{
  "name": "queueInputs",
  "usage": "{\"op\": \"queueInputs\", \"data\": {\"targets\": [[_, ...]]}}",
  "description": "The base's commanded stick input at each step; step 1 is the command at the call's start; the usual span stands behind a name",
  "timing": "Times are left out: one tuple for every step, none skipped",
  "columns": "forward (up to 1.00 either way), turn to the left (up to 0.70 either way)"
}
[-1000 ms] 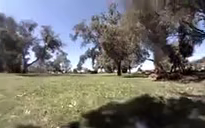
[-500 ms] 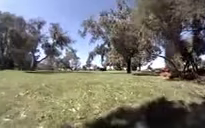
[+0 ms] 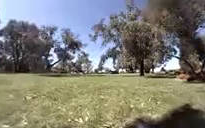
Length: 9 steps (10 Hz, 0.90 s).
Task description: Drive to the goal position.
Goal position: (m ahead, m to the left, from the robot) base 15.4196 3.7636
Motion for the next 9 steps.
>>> {"op": "queueInputs", "data": {"targets": [[0.7,0.21],[0.7,0.06],[0.7,0.0],[0.7,0.0],[0.7,0.0],[0.7,0.0],[0.7,0.0],[0.7,0.0],[0.7,0.0]]}}
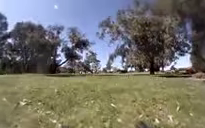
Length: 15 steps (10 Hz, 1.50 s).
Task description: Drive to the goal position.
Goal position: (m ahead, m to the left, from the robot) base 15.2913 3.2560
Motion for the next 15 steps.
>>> {"op": "queueInputs", "data": {"targets": [[0.7,0.0],[0.7,0.0],[0.7,0.0],[0.7,0.0],[0.7,0.0],[0.7,0.0],[0.85,0.0],[0.85,0.0],[0.85,0.0],[0.85,0.0],[0.85,0.0],[0.85,0.0],[0.85,0.0],[0.85,0.0],[0.85,0.0]]}}
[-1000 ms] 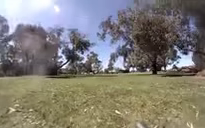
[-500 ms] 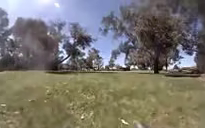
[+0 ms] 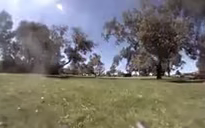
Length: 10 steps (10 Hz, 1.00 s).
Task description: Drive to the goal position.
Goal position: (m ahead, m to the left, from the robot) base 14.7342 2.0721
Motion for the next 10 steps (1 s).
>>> {"op": "queueInputs", "data": {"targets": [[0.85,0.0],[0.85,0.0],[0.85,0.0],[0.85,0.01],[0.85,0.15],[0.85,0.24],[0.85,0.08],[0.85,0.0],[0.85,0.0],[0.85,0.0]]}}
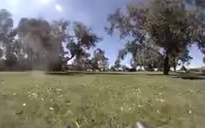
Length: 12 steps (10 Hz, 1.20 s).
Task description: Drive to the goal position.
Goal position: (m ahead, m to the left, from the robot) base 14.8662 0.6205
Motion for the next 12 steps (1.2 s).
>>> {"op": "queueInputs", "data": {"targets": [[0.85,0.0],[0.85,0.0],[0.85,0.0],[0.85,0.0],[0.85,0.0],[0.85,0.0],[1.0,0.0],[1.0,0.0],[1.0,0.0],[1.0,0.0],[1.0,0.0],[1.0,0.0]]}}
